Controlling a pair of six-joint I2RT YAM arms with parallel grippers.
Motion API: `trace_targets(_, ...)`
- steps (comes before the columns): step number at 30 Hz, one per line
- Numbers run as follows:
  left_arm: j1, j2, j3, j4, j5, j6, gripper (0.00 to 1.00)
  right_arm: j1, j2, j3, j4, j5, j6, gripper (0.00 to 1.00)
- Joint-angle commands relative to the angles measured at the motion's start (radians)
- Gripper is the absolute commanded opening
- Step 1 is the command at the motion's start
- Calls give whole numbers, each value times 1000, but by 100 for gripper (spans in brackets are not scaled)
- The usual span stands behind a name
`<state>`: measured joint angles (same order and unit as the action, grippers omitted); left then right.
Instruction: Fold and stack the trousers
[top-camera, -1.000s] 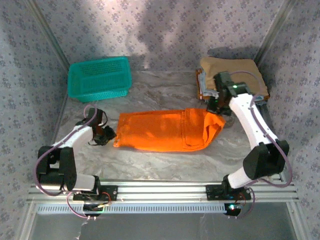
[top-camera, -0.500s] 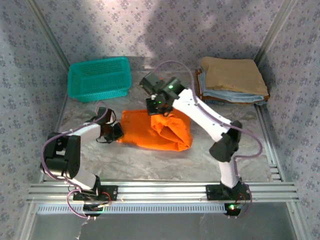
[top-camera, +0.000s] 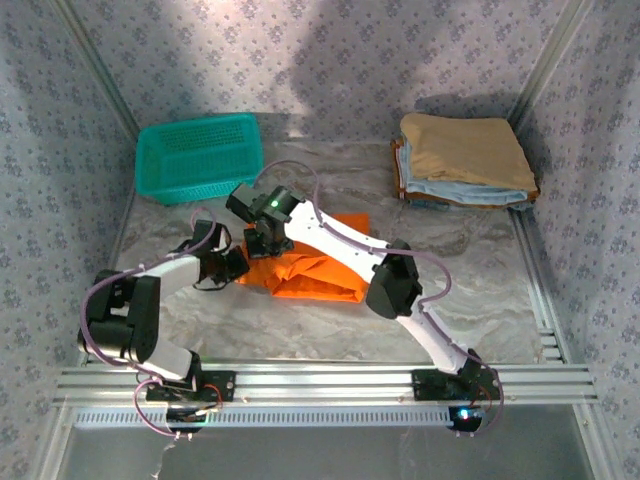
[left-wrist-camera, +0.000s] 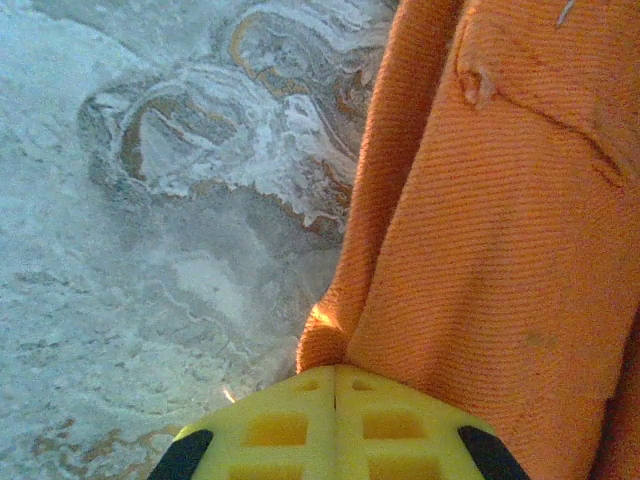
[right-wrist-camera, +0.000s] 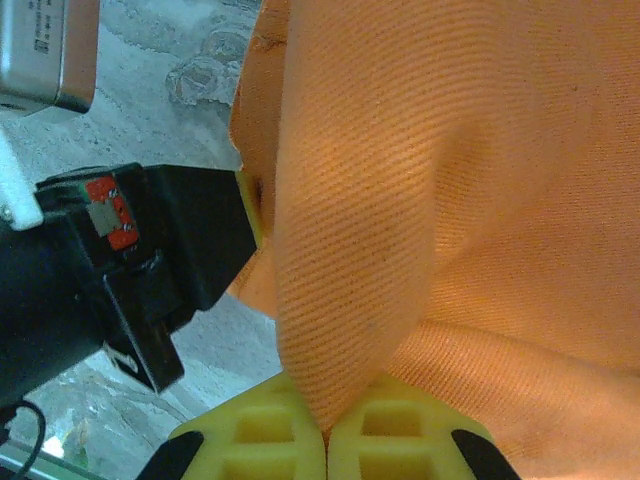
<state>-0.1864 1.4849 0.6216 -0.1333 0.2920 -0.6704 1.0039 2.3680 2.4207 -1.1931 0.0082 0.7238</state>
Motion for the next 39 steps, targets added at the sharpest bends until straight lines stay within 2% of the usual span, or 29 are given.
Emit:
trace_targets(1,-3,1,-62,-111,-11,-15,0,4,13,41,75,-52,54,0)
trace_targets(2,8,-16,-70,-117,-9,-29,0,2,19,41,100,-83,61,8)
trace_targets(3,24,-41,-81,-127,-2,-45,5,2,20,44,130,-124,66,26)
trace_targets(4,47,-73,-89,-149,-2,-61,17,3,21,54,141,-164,75,39)
trace_targets(5,76,-127,-100,-182,-3,-74,27,4,16,68,142,-198,85,44)
trace_targets(8,183,-314,-128,-307,-30,-104,57,5,-45,70,146,-242,86,54)
trace_targets(11,283,-488,-113,-445,-39,-104,58,0,-156,3,125,-219,38,56)
trace_targets(14,326,-591,-77,-521,-16,-98,59,-33,-311,-189,128,-162,-1,57)
trace_targets(17,293,-597,-8,-553,34,-76,60,-129,-457,-446,128,-68,-55,55)
trace_targets(20,130,-568,101,-600,-39,-71,60,-281,-550,-666,184,-75,-87,49)
trace_targets(21,71,-553,139,-611,-79,-80,59,-325,-564,-714,209,-96,-123,44)
trace_targets(23,-63,-509,228,-604,-141,-102,58,-395,-569,-789,228,-117,-146,22)
trace_targets(24,-117,-482,265,-599,-162,-110,56,-414,-569,-817,240,-120,-157,15)
trace_targets(26,-229,-408,346,-591,-214,-116,52,-438,-562,-876,274,-137,-170,5)
trace_targets(28,-299,-342,370,-554,-223,-124,50,-442,-546,-915,315,-166,-190,0)
trace_targets(31,-346,-256,309,-406,-189,-159,45,-444,-494,-937,364,-175,-215,0)
trace_targets(34,-347,-190,204,-297,-153,-194,35,-455,-424,-941,385,-180,-229,0)
trace_targets(37,-331,-190,58,-240,-184,-216,27,-476,-382,-969,399,-185,-227,0)
trace_targets(39,-303,-216,-46,-214,-194,-222,27,-490,-379,-1008,425,-190,-226,0)
